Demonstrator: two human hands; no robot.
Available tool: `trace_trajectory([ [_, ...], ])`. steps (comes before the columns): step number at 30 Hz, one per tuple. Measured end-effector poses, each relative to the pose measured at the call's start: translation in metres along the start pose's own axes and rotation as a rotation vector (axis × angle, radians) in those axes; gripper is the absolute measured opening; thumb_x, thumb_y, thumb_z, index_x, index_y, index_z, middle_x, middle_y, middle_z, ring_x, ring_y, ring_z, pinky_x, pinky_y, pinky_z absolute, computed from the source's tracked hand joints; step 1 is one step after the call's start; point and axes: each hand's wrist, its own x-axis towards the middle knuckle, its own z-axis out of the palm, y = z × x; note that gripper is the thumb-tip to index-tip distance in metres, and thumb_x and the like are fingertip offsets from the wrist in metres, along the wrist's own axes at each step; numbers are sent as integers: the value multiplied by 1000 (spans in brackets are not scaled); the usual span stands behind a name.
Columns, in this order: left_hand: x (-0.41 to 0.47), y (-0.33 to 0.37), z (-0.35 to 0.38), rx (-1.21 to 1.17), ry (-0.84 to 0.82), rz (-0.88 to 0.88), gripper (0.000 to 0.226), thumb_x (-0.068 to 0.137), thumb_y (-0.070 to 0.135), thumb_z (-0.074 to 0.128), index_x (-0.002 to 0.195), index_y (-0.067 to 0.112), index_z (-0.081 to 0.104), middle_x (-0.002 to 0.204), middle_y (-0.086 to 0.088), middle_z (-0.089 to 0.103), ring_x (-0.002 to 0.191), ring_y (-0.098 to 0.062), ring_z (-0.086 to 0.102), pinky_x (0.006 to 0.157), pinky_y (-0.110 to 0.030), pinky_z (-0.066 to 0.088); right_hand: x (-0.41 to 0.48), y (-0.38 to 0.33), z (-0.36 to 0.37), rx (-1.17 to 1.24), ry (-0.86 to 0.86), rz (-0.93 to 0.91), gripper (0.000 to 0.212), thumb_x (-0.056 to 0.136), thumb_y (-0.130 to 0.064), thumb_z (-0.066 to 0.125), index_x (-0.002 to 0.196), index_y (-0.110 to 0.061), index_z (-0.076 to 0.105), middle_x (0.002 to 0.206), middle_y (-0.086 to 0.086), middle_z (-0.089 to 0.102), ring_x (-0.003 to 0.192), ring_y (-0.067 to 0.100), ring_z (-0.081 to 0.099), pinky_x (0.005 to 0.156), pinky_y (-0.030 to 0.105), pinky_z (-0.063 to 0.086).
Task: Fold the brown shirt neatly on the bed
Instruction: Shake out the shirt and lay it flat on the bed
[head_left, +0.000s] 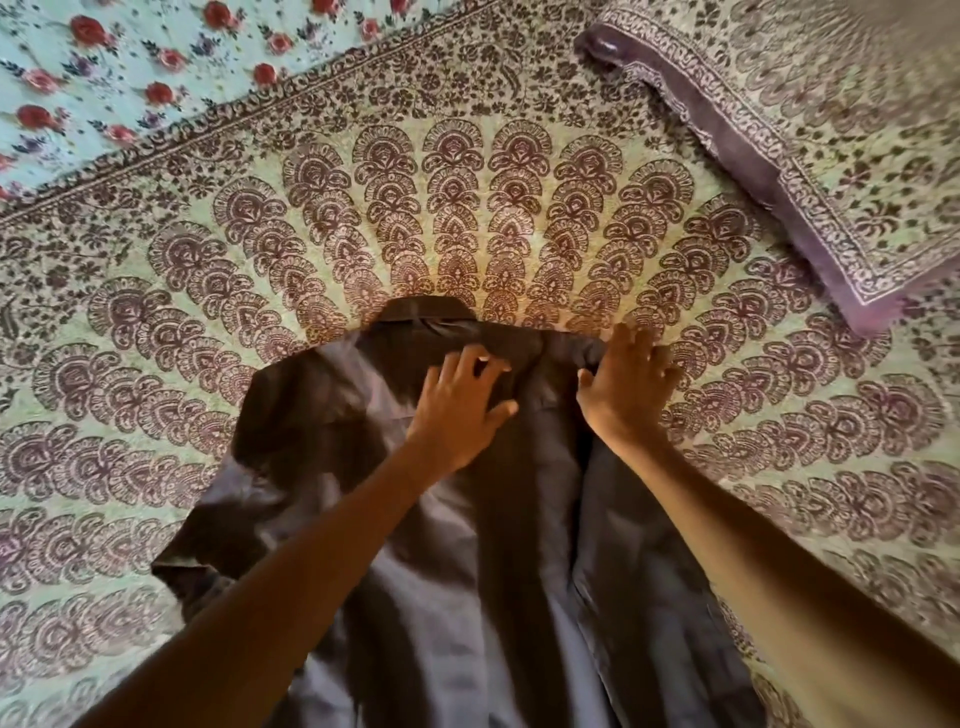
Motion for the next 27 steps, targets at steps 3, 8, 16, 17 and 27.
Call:
trace_trajectory([
  [3, 1, 24, 22, 93, -175, -45, 74, 83, 67, 48, 147, 38, 22, 157, -4, 15, 143, -32, 16, 111, -59, 20, -21, 24, 5, 52, -31, 89, 47, 89, -32, 60, 126, -7, 47, 130, 19, 52, 120, 40, 49, 94, 50, 42],
  [8, 14, 41, 29, 73, -249, -148, 94, 76, 70, 56, 150, 41, 7, 161, -2, -6, 148, -34, -5, 112, -67, 7, 10, 55, 2, 357, -98, 137, 22, 94, -32, 58, 101, -11, 62, 100, 13, 69, 96, 34, 65, 71, 33, 44],
  [16, 18, 46, 29, 26, -318, -185, 103, 74, 74, 55, 150, 41, -6, 159, 2, -23, 146, -31, -20, 110, -71, 0, 25, 77, -6, 403, -193, 62, 45, 91, -60, 48, 83, -17, 56, 92, 13, 68, 89, 32, 64, 67, 32, 40],
  [17, 20, 47, 29, 4, -323, -192, 103, 73, 76, 54, 150, 41, -5, 159, 3, -23, 146, -31, -21, 110, -71, -2, 19, 79, -6, 402, -194, 80, 51, 91, -65, 43, 85, -16, 56, 91, 13, 68, 88, 32, 63, 67, 33, 41],
  [27, 43, 60, 31, -28, -328, -169, 108, 65, 83, 52, 150, 44, -2, 158, 9, -26, 144, -33, -26, 101, -77, -7, -10, 141, -5, 448, 23, 131, 47, 98, -49, 44, 65, -18, 57, 57, -2, 57, 45, 14, 49, 43, 21, 25],
])
